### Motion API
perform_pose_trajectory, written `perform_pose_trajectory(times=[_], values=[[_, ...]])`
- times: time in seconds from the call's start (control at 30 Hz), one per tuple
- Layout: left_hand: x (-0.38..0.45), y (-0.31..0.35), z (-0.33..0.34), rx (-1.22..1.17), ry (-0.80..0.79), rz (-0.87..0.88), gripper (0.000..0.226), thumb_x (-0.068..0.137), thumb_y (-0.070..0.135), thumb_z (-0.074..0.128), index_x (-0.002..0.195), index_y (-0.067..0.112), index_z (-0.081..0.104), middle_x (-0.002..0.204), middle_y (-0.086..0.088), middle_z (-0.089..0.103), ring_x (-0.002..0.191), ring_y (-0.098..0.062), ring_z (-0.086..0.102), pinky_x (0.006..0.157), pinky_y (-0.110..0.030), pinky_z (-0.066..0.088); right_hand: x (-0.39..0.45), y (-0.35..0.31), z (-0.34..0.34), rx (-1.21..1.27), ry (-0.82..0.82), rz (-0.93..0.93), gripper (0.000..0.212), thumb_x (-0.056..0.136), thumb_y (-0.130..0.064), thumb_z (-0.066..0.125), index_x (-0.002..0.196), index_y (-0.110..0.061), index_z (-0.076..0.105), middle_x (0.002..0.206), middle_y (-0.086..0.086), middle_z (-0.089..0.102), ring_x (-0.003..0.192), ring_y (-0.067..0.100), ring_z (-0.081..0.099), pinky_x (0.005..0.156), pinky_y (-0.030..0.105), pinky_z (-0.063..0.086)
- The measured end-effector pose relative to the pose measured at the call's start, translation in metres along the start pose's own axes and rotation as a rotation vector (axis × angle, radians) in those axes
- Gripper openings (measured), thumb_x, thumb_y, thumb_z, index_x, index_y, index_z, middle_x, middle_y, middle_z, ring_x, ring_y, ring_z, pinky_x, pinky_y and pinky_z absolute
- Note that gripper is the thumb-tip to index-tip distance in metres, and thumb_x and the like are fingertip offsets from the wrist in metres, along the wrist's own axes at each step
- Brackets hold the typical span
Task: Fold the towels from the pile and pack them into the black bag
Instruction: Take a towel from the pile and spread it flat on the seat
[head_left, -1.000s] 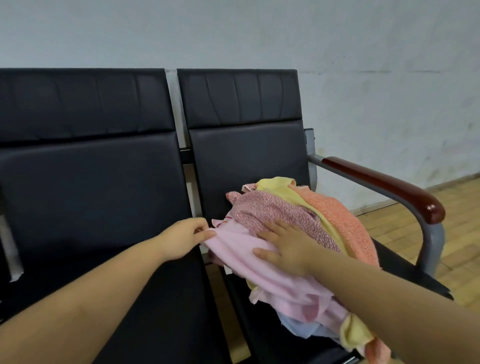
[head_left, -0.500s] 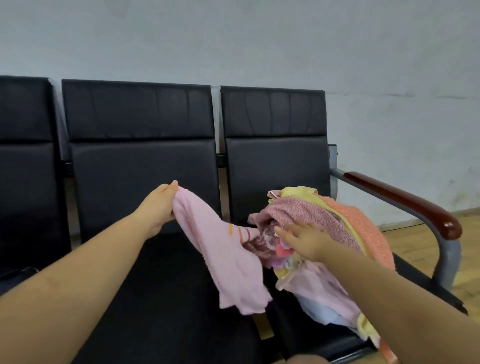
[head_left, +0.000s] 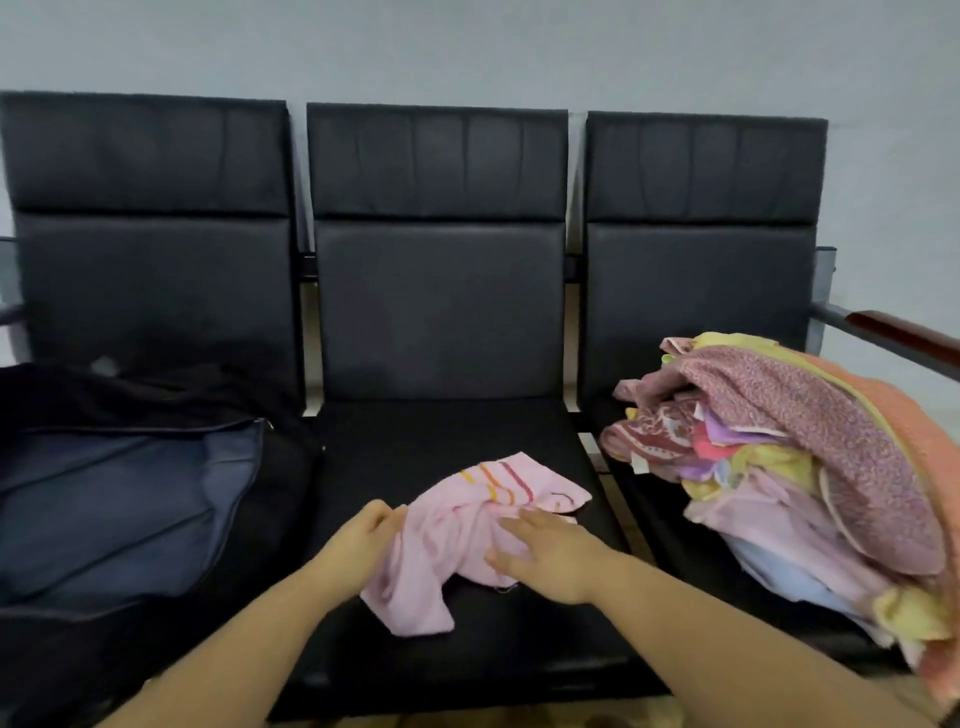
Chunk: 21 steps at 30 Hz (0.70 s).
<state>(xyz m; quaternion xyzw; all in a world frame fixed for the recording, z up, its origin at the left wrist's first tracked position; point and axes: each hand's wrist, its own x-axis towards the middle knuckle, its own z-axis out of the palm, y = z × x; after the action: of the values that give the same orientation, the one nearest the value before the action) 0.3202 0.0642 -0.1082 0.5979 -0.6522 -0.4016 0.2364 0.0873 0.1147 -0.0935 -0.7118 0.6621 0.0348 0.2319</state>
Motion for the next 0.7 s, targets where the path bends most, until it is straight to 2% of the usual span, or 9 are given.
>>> perform_pose_trajectory(times=[0.1,0.17,0.23,0.3,0.4,0.47,0.53,0.63,0.7], values=[[-0.011,-0.024,0.014,0.06,-0.022,0.041,0.007,0.098,0.041,0.045,0.102,0.036,0.049,0.094,0.007,0.06,0.089,-0.012,0.057,0.082,-0.03,0.047,0.011,0.008,0.028,-0.034,-0.012,-0.003,0.127,0.041,-0.09,-0.006,0.153,-0.032,0.014,0.161,-0.003,0.007,0.148,0.015,0.002,0.119,0.037,0.005],[-0.014,-0.018,0.015,0.118,-0.126,0.072,0.033,0.096,0.05,0.043,0.125,0.059,0.03,0.109,0.012,0.054,0.102,-0.01,0.053,0.086,-0.026,0.042,0.016,0.012,0.036,-0.025,0.022,-0.01,0.118,0.049,-0.087,-0.004,0.152,-0.033,0.016,0.161,-0.004,0.007,0.148,0.015,0.002,0.118,0.035,0.003],[-0.012,-0.01,0.015,0.329,-0.222,0.071,0.047,0.095,0.056,0.039,0.137,0.061,0.02,0.119,0.009,0.055,0.106,-0.011,0.054,0.09,-0.026,0.043,0.017,0.008,0.031,0.042,0.01,-0.014,0.096,0.071,-0.084,0.009,0.15,-0.032,0.024,0.16,-0.004,0.014,0.147,0.015,0.008,0.117,0.033,0.009],[-0.009,-0.006,0.016,0.624,-0.252,0.062,0.046,0.094,0.06,0.035,0.14,0.053,0.029,0.126,0.005,0.055,0.111,-0.014,0.054,0.091,-0.027,0.044,0.022,0.005,0.023,0.139,-0.042,-0.003,0.061,0.094,-0.063,0.032,0.146,-0.031,0.036,0.154,-0.006,0.03,0.142,0.016,0.026,0.11,0.03,0.023],[-0.011,0.001,0.014,0.864,-0.15,0.109,0.047,0.094,0.064,0.029,0.103,0.032,0.062,0.093,0.008,0.059,0.088,-0.011,0.056,0.072,-0.025,0.044,0.026,0.007,0.014,0.192,-0.145,0.011,0.044,0.092,-0.052,0.05,0.132,-0.034,0.053,0.122,-0.016,0.052,0.121,0.014,0.049,0.091,0.022,0.039],[-0.011,0.007,0.015,0.894,-0.07,0.158,0.056,0.091,0.068,0.028,0.069,0.023,0.054,0.072,0.007,0.052,0.069,-0.008,0.051,0.057,-0.023,0.036,0.025,0.008,0.008,0.121,-0.203,0.026,0.041,0.089,-0.055,0.052,0.123,-0.034,0.061,0.114,-0.02,0.054,0.113,0.011,0.052,0.092,0.024,0.041],[-0.01,0.01,0.02,0.811,0.038,0.243,0.055,0.089,0.068,0.03,0.067,0.024,0.052,0.076,0.007,0.051,0.071,-0.007,0.049,0.059,-0.022,0.035,0.021,0.01,0.003,0.061,-0.198,0.025,0.033,0.088,-0.056,0.053,0.1,-0.029,0.068,0.1,-0.012,0.061,0.094,0.01,0.056,0.08,0.025,0.044],[-0.002,0.008,0.037,0.635,0.072,0.36,0.063,0.082,0.074,0.024,0.117,0.033,0.057,0.118,0.013,0.053,0.108,-0.007,0.049,0.088,-0.02,0.036,0.019,0.012,0.001,0.077,0.039,0.06,0.034,0.087,-0.053,0.056,0.083,-0.021,0.064,0.081,-0.008,0.057,0.073,0.009,0.053,0.063,0.025,0.041],[0.001,0.007,0.048,0.621,-0.071,0.339,0.066,0.089,0.069,0.028,0.145,0.033,0.033,0.148,0.011,0.035,0.133,-0.012,0.035,0.105,-0.024,0.026,0.026,0.014,0.008,0.221,0.228,0.053,0.032,0.086,-0.054,0.056,0.099,-0.025,0.064,0.098,-0.012,0.061,0.09,0.008,0.058,0.077,0.027,0.049]])
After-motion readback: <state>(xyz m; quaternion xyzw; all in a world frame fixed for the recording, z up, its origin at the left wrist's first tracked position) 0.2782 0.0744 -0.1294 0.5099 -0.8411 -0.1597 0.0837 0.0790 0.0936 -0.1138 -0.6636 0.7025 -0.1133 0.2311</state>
